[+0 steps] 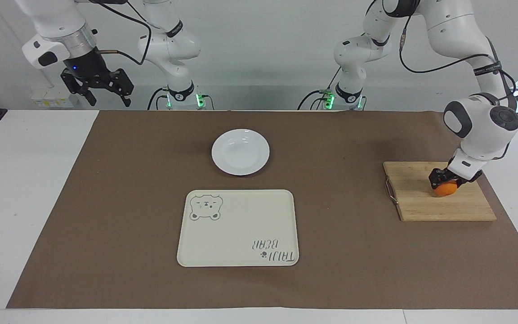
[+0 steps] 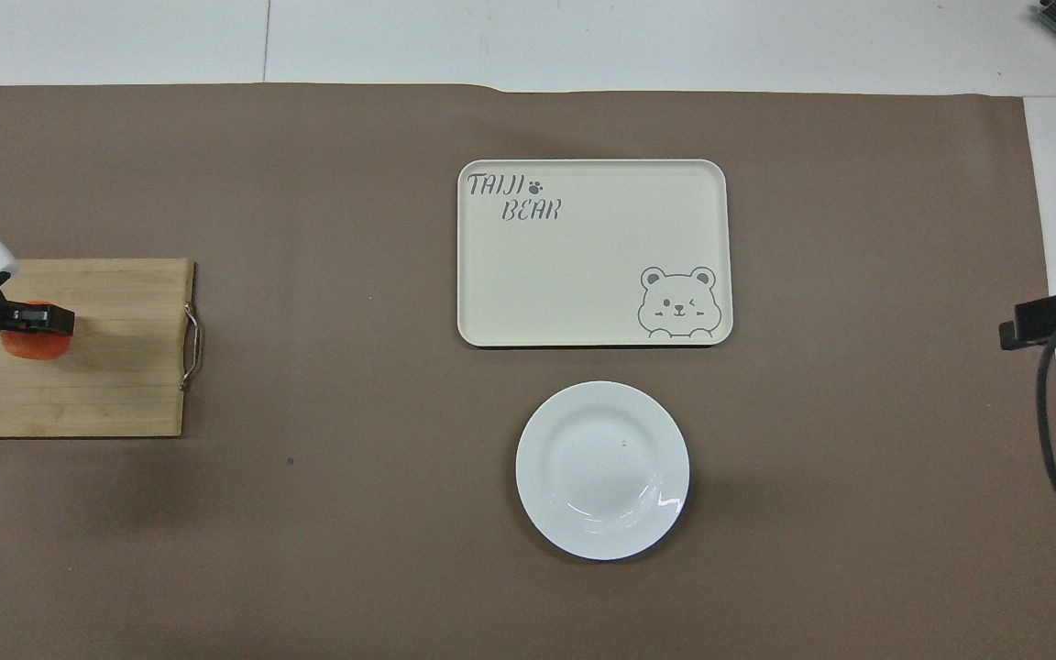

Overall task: Place orange and plate with both arms
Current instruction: 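Lower the left gripper onto the orange and close it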

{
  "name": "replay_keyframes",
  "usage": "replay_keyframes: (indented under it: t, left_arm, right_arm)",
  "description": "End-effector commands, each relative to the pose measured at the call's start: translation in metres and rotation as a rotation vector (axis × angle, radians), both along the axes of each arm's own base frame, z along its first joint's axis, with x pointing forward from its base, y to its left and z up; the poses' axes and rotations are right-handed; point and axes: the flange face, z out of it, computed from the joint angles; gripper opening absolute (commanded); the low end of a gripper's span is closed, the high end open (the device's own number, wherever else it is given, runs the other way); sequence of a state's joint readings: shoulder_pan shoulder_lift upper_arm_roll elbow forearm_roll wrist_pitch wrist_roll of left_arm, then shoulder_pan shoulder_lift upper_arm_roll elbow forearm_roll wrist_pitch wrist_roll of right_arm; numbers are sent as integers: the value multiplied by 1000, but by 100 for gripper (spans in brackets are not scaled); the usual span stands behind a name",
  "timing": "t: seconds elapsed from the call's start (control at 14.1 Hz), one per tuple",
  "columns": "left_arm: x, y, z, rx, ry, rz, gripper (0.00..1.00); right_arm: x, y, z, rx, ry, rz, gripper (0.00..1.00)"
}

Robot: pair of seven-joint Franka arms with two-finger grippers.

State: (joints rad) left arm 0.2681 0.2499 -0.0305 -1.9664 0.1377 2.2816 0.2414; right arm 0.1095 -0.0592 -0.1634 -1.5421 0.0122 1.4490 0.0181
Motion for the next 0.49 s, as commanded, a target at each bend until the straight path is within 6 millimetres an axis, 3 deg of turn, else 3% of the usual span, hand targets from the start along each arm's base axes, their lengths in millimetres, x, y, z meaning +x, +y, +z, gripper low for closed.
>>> replay_keyframes:
  t: [0.0,0.21,0.42]
  left_arm:
    - [4,-11,34,22,-37,-35,0]
    - [4,-53,46,-25,-29,-66,0]
    - [-11,-138,48,-104,104,-104,0]
  right_arm:
    - [-6,-2,3,-4,3,-2,100]
    - [-6,-2,3,-4,3,-2,100]
    - [-5,-2,3,-4,5,-2,100]
